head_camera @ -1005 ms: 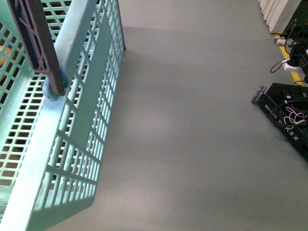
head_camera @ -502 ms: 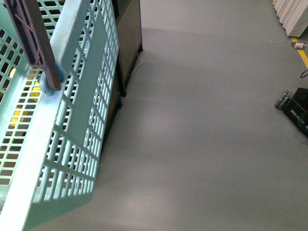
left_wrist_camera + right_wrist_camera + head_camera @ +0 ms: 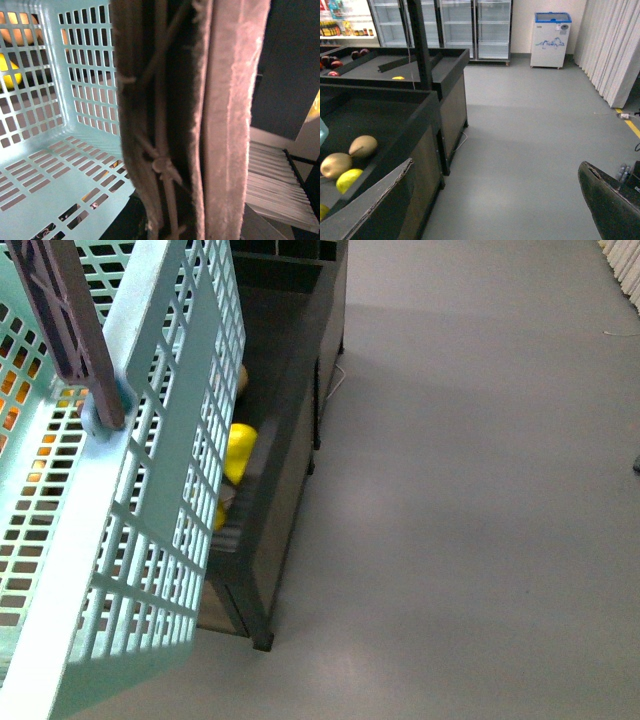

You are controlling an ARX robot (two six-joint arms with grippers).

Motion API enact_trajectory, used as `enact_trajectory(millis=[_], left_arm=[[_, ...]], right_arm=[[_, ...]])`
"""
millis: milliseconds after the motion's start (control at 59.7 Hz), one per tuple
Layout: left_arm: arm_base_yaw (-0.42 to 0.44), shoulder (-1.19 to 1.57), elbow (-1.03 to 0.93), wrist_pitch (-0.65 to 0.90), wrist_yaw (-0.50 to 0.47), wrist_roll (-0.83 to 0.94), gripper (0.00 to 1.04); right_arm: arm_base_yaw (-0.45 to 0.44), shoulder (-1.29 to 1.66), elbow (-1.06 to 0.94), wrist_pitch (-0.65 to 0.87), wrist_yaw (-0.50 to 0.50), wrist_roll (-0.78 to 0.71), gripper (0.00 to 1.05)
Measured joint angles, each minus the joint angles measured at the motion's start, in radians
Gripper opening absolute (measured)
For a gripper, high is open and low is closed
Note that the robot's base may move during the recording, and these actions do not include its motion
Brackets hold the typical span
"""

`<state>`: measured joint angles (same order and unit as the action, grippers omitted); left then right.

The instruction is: Pick mango and avocado into basket

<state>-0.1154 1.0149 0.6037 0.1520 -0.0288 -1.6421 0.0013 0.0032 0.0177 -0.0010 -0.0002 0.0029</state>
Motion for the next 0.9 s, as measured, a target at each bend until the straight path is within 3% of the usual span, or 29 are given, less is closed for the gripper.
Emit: enact_trajectory(millis=[904], left_arm=[[0.0, 0.0, 0.0, 0.0, 0.0, 0.001, 0.17]], right_arm=[[0.0, 0.0, 0.0, 0.0, 0.002, 0.0, 0.96]])
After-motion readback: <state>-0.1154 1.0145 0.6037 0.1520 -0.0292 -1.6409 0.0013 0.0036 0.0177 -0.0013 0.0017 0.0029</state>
